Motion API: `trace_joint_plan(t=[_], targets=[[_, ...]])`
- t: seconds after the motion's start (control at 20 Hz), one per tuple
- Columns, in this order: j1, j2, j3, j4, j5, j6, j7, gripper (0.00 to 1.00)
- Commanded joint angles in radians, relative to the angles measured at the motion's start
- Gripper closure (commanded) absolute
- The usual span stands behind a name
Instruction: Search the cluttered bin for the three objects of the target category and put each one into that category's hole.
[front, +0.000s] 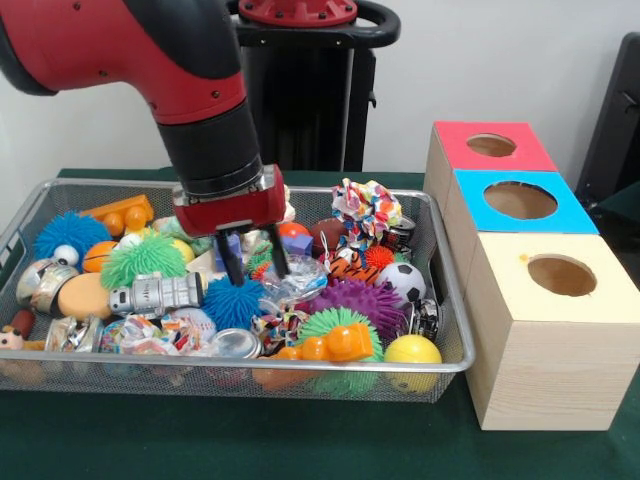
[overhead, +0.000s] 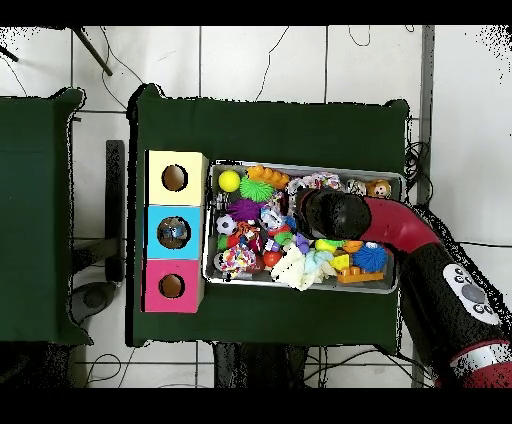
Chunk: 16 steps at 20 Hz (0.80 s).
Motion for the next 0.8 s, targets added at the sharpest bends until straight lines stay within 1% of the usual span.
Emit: trace_joint_plan(t=[0.05,0.2,0.4,0.7,0.8], targets=[[0.033,-0.024,-0.081,0.085,0.062,-0.059,0.239,0.00],[0.040,-0.001,-0.093,0.059,0.087,-0.041,0.220,0.00],[0.035,0.008,-0.118,0.078,0.094,-0.054,0.199,0.00],[0.034,0.022,-0.164,0.101,0.090,-0.070,0.193,0.00],[0.033,0.024,-0.172,0.097,0.095,-0.057,0.186,0.00]])
